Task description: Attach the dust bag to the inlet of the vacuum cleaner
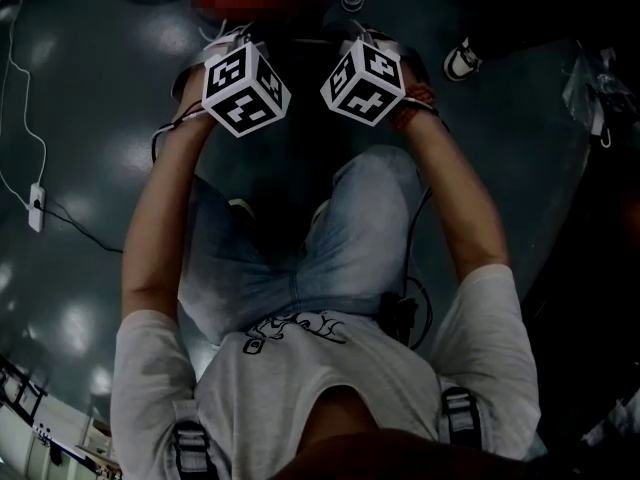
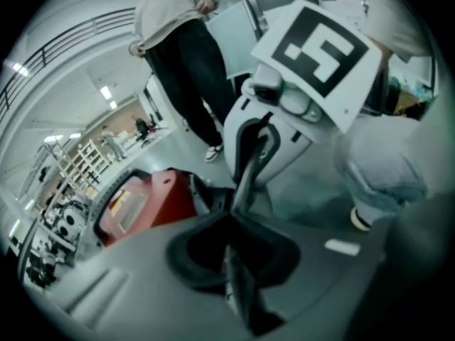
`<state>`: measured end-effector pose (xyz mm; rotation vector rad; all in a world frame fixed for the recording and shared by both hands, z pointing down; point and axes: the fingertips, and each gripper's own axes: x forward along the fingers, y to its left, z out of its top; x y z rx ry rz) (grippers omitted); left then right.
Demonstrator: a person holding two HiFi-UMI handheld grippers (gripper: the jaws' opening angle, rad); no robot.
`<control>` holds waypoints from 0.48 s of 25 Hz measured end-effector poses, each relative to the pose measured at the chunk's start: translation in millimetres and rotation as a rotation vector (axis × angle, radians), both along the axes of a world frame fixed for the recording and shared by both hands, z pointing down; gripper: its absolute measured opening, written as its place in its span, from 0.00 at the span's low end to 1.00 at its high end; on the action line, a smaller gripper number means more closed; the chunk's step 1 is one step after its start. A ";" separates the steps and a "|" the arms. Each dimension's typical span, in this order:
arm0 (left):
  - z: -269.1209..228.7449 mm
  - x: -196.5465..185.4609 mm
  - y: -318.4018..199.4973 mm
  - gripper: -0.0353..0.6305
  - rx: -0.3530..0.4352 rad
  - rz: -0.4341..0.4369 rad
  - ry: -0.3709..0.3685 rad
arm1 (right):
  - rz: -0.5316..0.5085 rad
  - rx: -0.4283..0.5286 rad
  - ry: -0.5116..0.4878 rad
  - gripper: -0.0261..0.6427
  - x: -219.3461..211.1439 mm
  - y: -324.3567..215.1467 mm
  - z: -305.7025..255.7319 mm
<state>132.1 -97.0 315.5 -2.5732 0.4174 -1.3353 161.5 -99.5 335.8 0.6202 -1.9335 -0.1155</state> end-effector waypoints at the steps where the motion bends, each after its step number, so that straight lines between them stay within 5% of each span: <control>1: -0.5 2.8 -1.7 0.09 0.007 0.009 -0.012 | 0.021 -0.011 -0.026 0.12 2.1 0.4 0.9; 6: -1.4 15.7 -5.8 0.10 0.038 0.060 -0.057 | 0.110 -0.066 -0.136 0.12 11.4 4.1 5.0; 12: 0.5 -3.3 -1.9 0.09 0.006 -0.007 0.003 | -0.019 0.023 0.033 0.12 -3.0 -4.0 -2.5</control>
